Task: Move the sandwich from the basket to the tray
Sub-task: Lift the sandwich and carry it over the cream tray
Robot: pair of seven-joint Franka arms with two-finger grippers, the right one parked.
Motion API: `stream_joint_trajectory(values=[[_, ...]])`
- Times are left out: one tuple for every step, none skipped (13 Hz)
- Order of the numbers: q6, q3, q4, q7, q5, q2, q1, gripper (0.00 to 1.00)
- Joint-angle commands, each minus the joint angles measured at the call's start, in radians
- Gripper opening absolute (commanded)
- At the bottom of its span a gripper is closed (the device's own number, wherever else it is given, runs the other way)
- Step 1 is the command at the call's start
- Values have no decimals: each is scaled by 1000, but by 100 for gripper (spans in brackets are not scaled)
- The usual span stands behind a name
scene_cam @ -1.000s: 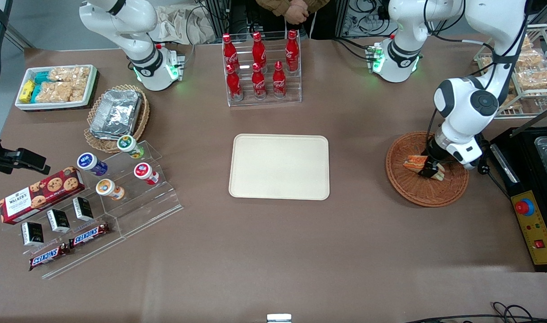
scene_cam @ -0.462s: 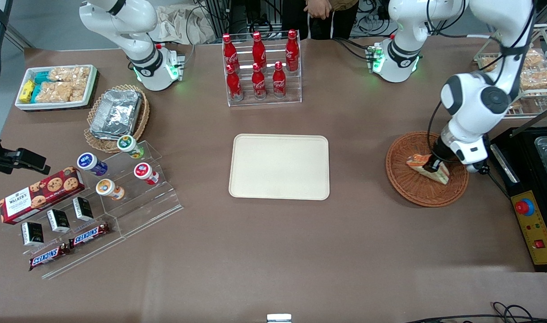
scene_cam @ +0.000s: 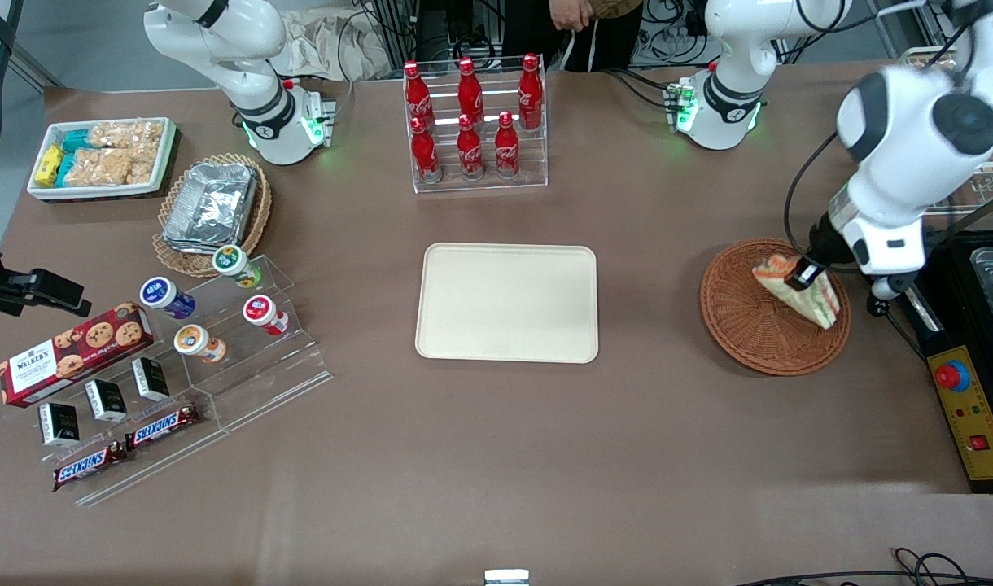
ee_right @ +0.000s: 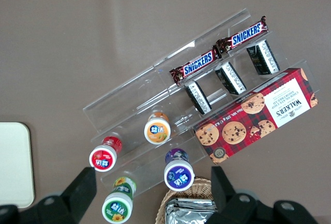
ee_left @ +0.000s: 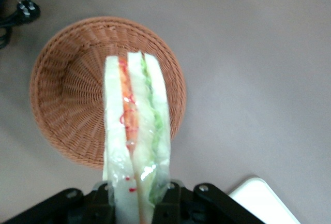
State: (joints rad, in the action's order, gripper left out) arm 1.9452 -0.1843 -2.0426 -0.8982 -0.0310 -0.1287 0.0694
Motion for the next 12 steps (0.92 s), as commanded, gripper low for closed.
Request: stream_joint_trajectory(values=[[-285, -43, 373, 24, -7, 113, 1, 0], [-299, -67, 412, 34, -10, 110, 0, 0], [-296, -104, 426, 41, -10, 107, -2, 0], [-290, -162, 439, 85, -10, 109, -6, 0], [-273, -225, 446, 149, -3, 116, -10, 0], [-258, -280, 434, 183, -1, 120, -10, 0], [-255, -329, 414, 217, -1, 132, -11, 0], [-237, -375, 391, 258, -3, 152, -11, 0], [-174, -415, 356, 263, -1, 181, -11, 0], [-95, -455, 288, 266, 6, 196, -14, 0], [29, -477, 187, 266, 25, 195, -25, 0], [160, -480, 101, 265, 29, 196, -34, 0]])
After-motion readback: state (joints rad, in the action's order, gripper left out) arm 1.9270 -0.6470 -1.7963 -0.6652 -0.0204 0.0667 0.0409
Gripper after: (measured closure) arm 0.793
